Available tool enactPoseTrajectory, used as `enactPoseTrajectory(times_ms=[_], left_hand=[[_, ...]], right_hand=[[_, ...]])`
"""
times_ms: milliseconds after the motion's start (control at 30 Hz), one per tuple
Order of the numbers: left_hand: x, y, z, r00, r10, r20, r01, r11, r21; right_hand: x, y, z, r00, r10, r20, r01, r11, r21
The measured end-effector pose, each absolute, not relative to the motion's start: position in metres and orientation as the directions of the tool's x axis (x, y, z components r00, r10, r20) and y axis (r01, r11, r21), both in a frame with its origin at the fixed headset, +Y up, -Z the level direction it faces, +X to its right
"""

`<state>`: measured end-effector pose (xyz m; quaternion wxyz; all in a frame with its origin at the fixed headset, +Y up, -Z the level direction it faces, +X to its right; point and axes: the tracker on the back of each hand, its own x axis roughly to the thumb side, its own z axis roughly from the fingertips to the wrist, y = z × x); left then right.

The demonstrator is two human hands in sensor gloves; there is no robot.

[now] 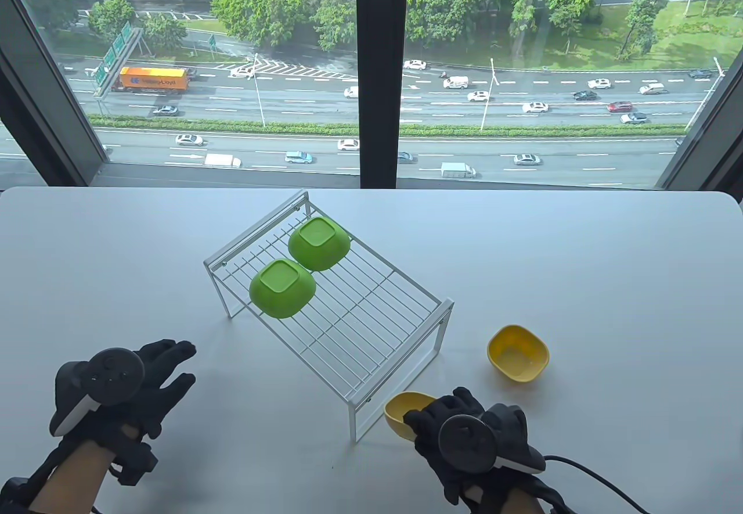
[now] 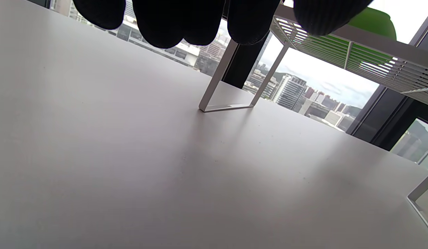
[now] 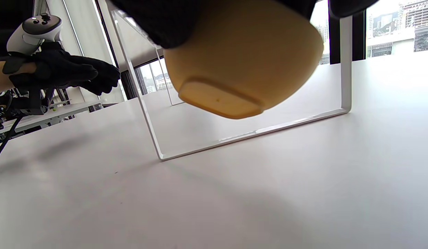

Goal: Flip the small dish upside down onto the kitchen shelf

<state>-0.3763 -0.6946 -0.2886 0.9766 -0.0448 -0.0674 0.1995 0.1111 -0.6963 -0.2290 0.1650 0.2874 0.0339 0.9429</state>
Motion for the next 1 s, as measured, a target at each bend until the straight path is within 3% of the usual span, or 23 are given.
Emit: enactPoseTrajectory(times_ms=[600, 1000], left_hand=[[-0.375, -0.695, -0.288, 0.916, 0.378, 0.138, -0.364, 0.924, -0.112], [-0.378, -0.691, -0.287, 0.905, 0.397, 0.156, -0.387, 0.918, -0.091]], right_hand=[[0.138, -0.682, -0.228, -0.713, 0.487, 0.504, -0.51, -0.854, 0.104], [0.142, -0.68, -0.23, -0.683, 0.539, 0.494, -0.572, -0.814, 0.097]])
